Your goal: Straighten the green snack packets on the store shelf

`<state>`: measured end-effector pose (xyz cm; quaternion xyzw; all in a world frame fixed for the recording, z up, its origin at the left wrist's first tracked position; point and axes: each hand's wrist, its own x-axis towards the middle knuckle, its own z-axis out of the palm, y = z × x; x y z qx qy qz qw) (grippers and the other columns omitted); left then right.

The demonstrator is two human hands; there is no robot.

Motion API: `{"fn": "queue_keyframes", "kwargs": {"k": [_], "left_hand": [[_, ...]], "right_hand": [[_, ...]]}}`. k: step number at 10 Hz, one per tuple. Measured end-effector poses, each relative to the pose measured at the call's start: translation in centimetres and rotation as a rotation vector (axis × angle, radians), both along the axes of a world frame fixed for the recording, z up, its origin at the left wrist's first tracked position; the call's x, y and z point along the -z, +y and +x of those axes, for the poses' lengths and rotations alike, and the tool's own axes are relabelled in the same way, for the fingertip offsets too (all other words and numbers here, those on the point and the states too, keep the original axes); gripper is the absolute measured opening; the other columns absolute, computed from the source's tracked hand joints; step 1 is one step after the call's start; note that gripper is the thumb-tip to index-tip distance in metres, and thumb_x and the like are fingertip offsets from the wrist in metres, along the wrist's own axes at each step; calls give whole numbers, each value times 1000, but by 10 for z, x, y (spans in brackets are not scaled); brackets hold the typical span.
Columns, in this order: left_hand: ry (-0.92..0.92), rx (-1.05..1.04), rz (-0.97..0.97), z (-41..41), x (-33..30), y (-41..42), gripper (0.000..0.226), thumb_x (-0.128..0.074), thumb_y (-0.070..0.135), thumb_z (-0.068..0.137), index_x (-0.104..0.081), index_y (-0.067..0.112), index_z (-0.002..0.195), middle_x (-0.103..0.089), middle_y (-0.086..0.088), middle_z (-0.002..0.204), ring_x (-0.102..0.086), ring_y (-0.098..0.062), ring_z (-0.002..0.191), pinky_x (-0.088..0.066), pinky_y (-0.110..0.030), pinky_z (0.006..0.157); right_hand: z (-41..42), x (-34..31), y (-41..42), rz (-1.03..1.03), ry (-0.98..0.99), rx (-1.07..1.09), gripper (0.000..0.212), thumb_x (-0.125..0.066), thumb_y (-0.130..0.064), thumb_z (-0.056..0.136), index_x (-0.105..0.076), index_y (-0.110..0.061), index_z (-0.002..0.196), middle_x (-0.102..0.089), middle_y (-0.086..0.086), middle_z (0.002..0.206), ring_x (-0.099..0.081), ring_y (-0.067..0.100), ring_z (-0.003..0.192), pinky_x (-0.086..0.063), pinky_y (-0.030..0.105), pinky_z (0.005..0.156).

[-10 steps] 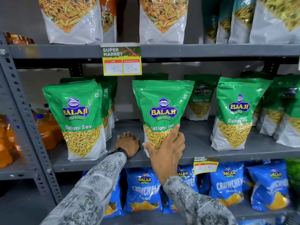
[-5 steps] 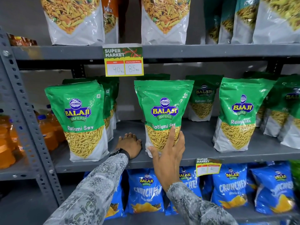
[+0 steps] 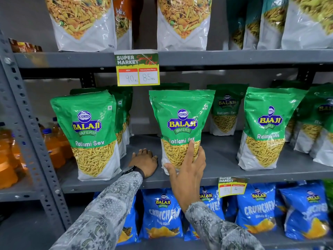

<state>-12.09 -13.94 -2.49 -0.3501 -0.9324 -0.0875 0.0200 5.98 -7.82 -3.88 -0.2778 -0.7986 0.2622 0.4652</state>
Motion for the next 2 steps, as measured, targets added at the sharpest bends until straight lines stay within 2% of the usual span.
{"fn": "queue_keyframes", "kwargs": {"k": [1, 2], "left_hand": [[-28, -9, 20, 1, -2, 0, 56, -24, 39, 104, -43, 9, 148, -36, -15, 162, -30, -31, 152, -17, -55, 125], [-65, -15, 158, 9, -10, -6, 51, -32, 37, 105, -45, 10, 147, -37, -15, 163, -35, -31, 150, -22, -51, 125]], "right_hand": [[3, -2, -3, 5, -4, -22, 108, -72, -53, 91, 1, -30, 167, -4, 15, 169, -16, 37, 151, -29, 59, 119], [16, -9, 1, -2, -2, -53, 105, -64, -64, 92, 2, -29, 167, 1, 15, 171, -10, 36, 155, -23, 59, 122]]}}
